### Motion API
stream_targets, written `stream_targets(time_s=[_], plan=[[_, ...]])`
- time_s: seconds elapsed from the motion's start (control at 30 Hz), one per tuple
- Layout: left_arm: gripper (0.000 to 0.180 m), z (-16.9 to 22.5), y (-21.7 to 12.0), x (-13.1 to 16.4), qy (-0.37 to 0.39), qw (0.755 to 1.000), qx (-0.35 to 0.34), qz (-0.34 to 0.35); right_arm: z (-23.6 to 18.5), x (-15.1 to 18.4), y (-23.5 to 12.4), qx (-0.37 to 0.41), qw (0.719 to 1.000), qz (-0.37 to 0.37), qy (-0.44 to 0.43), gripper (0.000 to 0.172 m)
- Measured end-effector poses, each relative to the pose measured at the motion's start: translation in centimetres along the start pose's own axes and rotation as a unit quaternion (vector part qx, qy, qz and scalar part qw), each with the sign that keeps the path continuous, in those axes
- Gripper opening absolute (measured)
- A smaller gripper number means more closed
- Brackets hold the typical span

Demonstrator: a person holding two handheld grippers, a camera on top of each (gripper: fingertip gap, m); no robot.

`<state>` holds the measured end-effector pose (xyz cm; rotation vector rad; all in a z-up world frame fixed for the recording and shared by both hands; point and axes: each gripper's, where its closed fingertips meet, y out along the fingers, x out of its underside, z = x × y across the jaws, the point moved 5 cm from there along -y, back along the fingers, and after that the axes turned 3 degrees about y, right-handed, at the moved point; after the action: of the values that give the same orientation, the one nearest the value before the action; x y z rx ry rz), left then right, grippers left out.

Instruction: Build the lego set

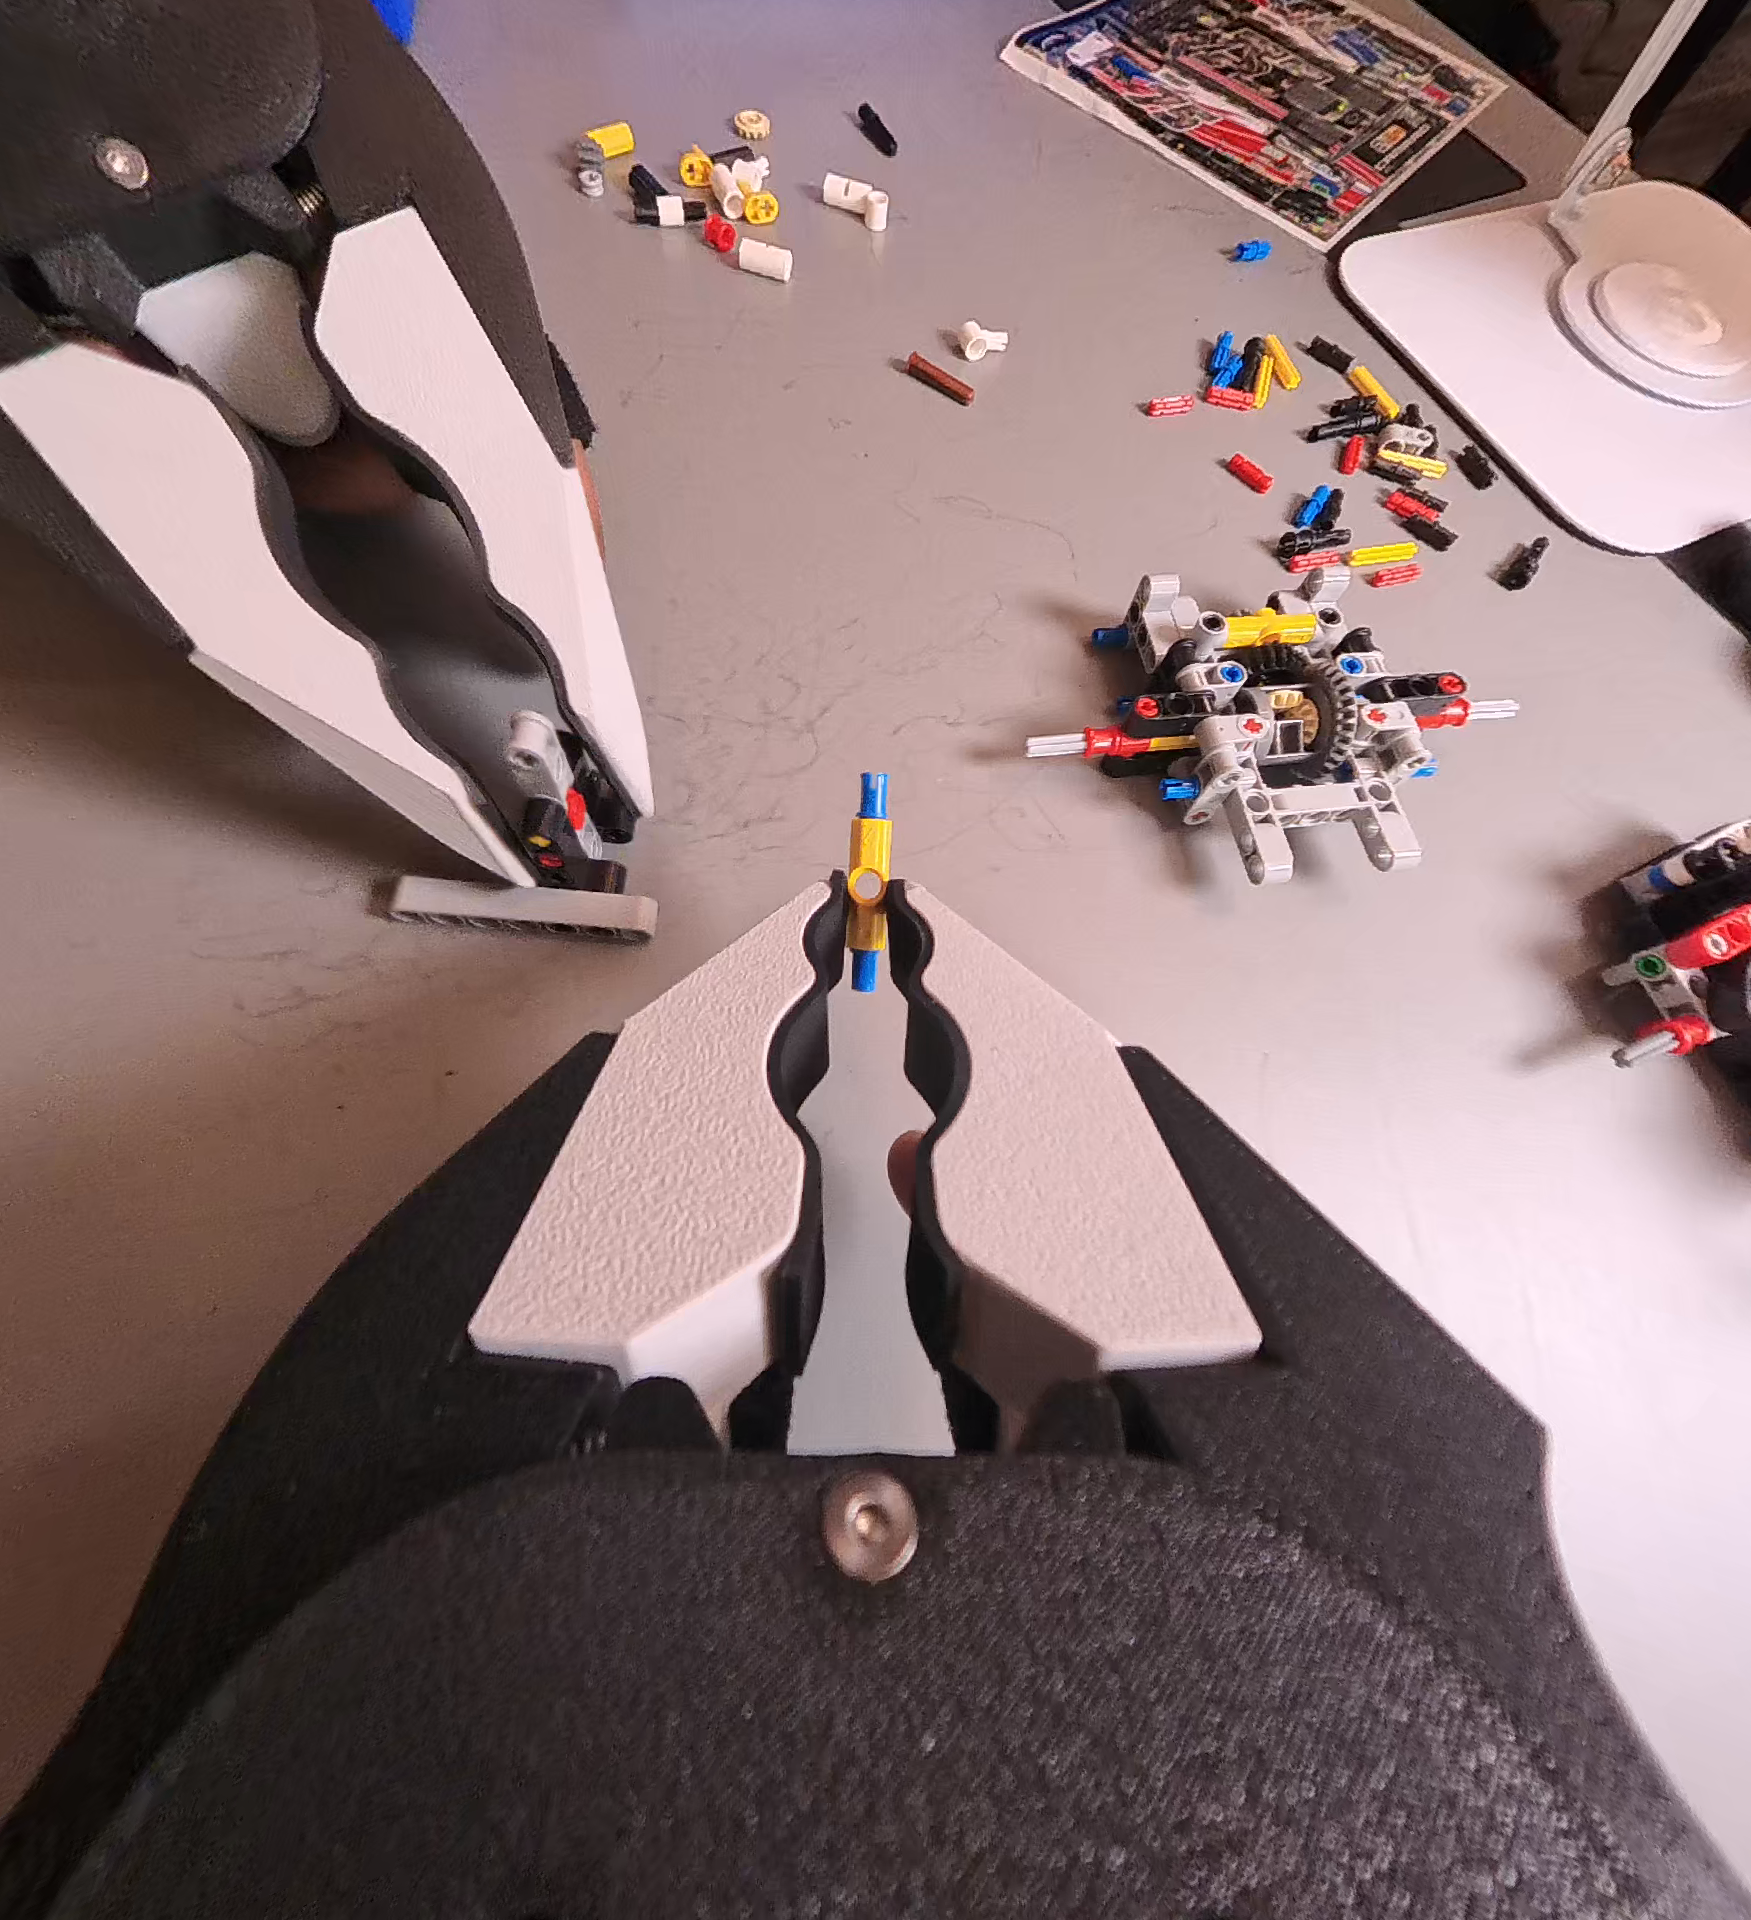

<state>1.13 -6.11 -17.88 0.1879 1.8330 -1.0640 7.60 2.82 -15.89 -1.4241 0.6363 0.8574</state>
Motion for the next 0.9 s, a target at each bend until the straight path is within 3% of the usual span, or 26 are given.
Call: stream_targets(time_s=[0.43, 0.67, 0.9], plan=[[0.020, -3.3, 0.6, 0.1, -0.050, 0.991, -0.125, -0.016, 0.1, 0.0, -0.3, 0.002, 1.000, 0.009, 0.010, 0.005], [0.032, -3.7, -0.9, -0.3, -0.093, 0.989, -0.109, 0.045, 0.0, 0.0, -0.5, -0.003, 1.000, 0.010, 0.010, 0.005], [0.029, -3.6, -0.7, 0.3, -0.089, 0.991, -0.095, 0.020, 0.1, -0.2, -0.7, -0.001, 1.000, 0.017, 0.009, 0.005]])
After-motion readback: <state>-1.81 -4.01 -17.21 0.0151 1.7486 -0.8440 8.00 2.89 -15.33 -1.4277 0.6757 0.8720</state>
